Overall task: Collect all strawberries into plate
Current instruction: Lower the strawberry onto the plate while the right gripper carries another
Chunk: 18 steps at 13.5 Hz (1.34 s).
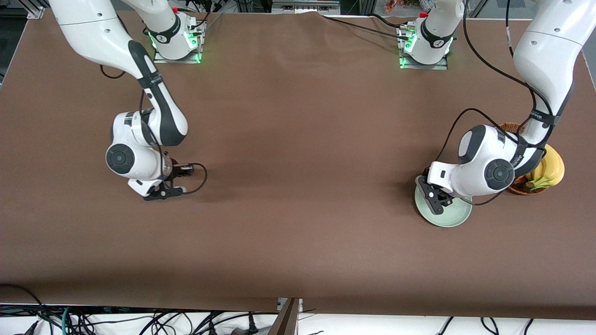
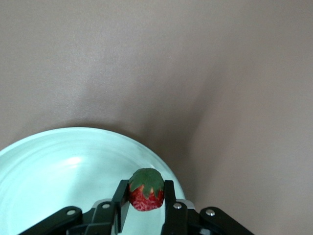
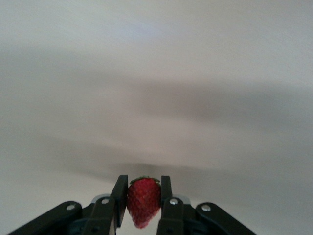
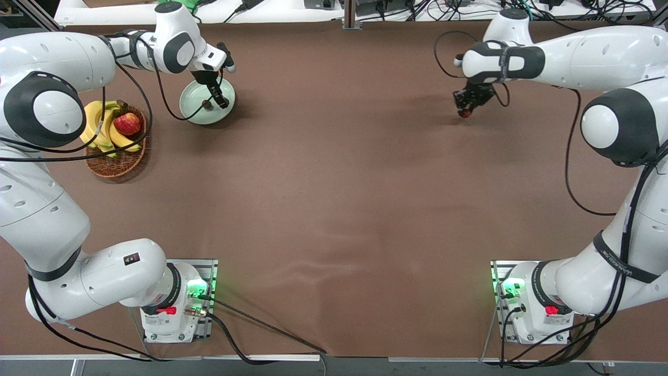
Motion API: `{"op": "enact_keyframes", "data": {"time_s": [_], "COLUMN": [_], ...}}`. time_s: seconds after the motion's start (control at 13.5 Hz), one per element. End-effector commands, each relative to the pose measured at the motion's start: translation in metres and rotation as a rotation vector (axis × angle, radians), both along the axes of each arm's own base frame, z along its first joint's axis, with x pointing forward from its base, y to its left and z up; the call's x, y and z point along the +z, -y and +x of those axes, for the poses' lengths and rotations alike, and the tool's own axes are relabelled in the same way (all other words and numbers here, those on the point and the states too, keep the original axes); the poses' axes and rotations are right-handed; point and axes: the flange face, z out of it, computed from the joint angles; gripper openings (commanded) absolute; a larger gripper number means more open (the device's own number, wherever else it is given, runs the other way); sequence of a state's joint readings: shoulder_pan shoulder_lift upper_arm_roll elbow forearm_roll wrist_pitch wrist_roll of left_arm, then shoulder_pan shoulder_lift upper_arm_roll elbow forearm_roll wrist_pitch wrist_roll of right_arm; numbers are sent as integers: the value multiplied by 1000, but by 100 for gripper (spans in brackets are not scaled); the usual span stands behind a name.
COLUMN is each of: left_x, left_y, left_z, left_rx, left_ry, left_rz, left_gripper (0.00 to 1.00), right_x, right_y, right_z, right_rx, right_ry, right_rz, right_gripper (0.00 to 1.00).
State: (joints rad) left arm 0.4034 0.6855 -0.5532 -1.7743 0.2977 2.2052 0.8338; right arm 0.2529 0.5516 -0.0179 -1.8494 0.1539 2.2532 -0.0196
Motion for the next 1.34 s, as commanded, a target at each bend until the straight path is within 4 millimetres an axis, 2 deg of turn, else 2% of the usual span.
{"op": "enact_keyframes", "data": {"time_s": [0.0,0.07,0.37,0.52,0.67,0.82,0.96,1.11,1.19,1.26], "left_x": [7,8,11,19,33,38,25,11,7,6], "left_y": [3,3,4,8,22,40,56,64,63,63], "left_z": [7,9,6,2,-6,-15,-24,-34,-37,-37], "left_rx": [-43,-40,-31,7,81,166,200,206,207,212], "left_ry": [21,25,3,-35,-83,-115,-123,-103,-96,-96], "left_rz": [-9,-13,-3,20,55,80,82,63,56,56], "left_gripper": [63,100,100,100,100,100,100,100,100,100], "right_x": [16,21,28,22,18,16,10,-2,-5,-5], "right_y": [-79,-115,-253,-306,-359,-395,-434,-459,-461,-461], "right_z": [8,9,-8,-24,-43,-62,-88,-111,-114,-114], "right_rx": [-91,-152,-346,-430,-502,-551,-570,-599,-598,-598], "right_ry": [31,43,78,101,166,186,187,194,193,193], "right_rz": [41,38,55,83,171,228,271,309,310,310], "right_gripper": [16,16,16,16,17,17,17,18,22,59]}}
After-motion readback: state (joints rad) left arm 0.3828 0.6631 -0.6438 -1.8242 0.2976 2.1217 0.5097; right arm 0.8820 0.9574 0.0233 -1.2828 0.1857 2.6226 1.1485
